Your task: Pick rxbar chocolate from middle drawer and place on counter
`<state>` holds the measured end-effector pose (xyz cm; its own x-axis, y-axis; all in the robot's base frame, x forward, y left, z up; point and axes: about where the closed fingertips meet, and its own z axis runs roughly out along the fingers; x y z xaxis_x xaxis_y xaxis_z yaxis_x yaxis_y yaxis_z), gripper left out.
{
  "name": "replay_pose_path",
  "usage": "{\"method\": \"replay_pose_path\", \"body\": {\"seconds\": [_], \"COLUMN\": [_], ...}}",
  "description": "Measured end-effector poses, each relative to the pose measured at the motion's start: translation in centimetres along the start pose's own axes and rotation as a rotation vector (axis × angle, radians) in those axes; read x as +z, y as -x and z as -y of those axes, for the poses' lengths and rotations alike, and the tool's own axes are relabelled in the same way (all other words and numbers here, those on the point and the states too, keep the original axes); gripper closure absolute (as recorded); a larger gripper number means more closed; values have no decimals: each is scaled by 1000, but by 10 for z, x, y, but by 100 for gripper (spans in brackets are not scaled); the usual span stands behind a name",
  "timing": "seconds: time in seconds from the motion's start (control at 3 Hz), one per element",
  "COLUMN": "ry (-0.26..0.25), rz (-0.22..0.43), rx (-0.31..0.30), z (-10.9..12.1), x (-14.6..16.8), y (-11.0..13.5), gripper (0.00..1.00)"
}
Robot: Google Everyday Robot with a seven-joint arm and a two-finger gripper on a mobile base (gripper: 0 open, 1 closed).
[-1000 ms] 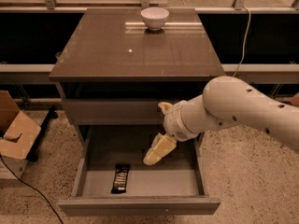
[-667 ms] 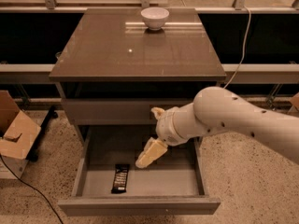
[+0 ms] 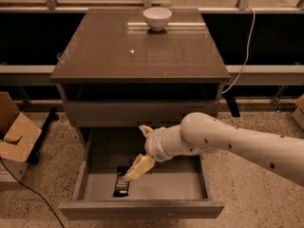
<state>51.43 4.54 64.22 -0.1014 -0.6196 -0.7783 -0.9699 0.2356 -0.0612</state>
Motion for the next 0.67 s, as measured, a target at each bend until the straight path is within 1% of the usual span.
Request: {"method": "replay_pose_path", "body": {"seconds": [0.33,0.67], "ry": [23,70], "rz": [96,111], "rx": [19,67], "z": [2,-11], "x": [40,63], "y": [-17,-41], "gripper": [0,0]}}
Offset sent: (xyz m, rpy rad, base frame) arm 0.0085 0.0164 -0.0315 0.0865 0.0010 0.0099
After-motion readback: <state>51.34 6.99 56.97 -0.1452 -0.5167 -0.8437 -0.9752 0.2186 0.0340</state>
